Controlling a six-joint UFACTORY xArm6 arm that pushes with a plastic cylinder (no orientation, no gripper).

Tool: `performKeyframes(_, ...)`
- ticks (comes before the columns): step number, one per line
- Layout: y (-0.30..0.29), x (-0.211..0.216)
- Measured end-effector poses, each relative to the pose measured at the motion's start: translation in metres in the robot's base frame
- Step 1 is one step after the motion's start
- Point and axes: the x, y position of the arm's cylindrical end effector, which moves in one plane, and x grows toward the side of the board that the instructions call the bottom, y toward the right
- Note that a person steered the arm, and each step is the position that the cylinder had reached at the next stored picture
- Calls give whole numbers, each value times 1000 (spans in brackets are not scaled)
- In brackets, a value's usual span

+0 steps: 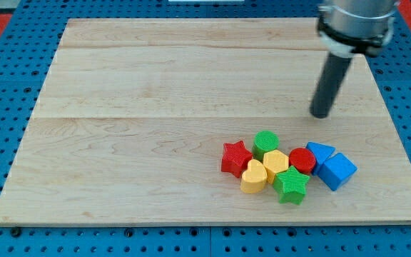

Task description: Separate the blue blocks from the group of blocks

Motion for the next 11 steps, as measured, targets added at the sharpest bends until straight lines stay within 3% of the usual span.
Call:
performKeyframes(1,39,17)
performKeyframes(3,43,46)
performKeyframes(5,39,109)
performKeyframes(6,14,110)
performKeyframes(7,42,132)
performKeyframes(9,16,135)
performKeyframes(11,-41,99)
